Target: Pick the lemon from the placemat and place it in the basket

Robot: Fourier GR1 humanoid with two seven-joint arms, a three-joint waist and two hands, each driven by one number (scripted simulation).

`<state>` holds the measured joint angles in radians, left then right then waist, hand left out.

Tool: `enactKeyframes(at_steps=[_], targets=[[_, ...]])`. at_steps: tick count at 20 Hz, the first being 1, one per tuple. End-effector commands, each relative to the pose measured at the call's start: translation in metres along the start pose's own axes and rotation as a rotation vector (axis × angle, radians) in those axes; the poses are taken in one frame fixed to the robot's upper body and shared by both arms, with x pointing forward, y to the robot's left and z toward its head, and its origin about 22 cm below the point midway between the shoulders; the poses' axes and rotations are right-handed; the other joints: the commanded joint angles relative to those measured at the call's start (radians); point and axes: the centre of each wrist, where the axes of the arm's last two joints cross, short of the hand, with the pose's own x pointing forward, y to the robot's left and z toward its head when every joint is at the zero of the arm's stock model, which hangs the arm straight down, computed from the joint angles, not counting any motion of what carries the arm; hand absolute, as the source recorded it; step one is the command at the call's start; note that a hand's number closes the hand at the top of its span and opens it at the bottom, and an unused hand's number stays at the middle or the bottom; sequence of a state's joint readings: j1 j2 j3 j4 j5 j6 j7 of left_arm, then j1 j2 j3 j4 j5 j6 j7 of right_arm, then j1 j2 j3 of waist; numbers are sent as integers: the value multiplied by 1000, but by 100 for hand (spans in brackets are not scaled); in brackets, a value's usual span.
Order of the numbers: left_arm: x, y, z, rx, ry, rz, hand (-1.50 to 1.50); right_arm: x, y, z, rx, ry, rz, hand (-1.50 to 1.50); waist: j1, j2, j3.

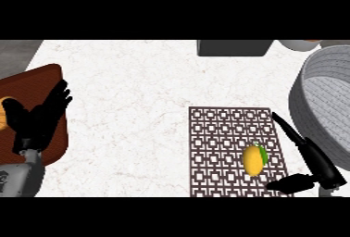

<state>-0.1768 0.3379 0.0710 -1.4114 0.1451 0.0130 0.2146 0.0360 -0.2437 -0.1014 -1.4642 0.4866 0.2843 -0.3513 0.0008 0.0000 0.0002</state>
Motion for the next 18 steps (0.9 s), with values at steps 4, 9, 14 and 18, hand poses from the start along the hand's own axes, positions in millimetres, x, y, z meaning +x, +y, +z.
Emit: enactKeyframes(at_steps=[4,9,14,18], targets=[[4,-11,-14,5,5,7,0,-29,3,14,5,-20,19,-150,-4,0,0],[-11,-12,8,6,-6,0,0,-17,1,9,41,-75,-44,-150,-1,-1,0],[1,17,-14,12,-6,-2,0,-26,12,20,48,-109,-46,-150,-5,0,0],[10,-3,-1,-3,-1,-6,0,-22,6,-1,39,-64,7,-150,0,0,0]])
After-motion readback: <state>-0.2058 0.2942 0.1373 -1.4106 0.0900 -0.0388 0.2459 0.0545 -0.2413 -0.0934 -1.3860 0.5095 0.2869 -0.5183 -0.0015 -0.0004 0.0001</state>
